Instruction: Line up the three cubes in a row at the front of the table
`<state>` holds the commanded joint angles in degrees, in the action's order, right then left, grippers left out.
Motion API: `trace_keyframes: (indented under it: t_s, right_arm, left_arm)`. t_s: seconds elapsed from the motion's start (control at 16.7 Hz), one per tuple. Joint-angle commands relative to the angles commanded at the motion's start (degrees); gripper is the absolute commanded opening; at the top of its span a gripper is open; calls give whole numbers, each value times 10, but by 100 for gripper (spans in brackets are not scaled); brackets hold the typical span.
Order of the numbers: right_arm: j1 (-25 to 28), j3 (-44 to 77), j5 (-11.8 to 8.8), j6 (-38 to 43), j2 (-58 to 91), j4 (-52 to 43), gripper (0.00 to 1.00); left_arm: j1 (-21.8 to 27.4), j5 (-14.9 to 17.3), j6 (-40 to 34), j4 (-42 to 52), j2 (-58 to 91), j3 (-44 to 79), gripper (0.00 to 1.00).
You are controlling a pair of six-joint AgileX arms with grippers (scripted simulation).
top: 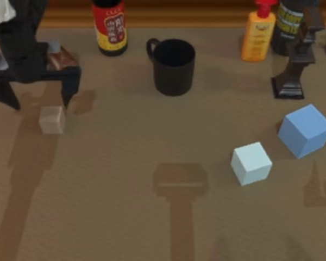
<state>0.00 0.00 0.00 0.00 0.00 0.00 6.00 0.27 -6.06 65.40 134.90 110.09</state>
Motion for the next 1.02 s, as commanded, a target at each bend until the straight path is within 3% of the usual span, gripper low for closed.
trace_keyframes:
  t_s: [0.3, 0.6, 1.02]
  right_arm:
    - [0, 0, 0, 0, 0, 0, 100]
    - [0, 0, 0, 0, 0, 0, 100]
    - [0, 0, 0, 0, 0, 0, 100]
  left_arm:
    - [1, 0, -1, -112, 39, -67, 100]
    - [1, 1, -1, -122, 45, -75, 100]
    - [1, 1, -1, -122, 45, -75, 47]
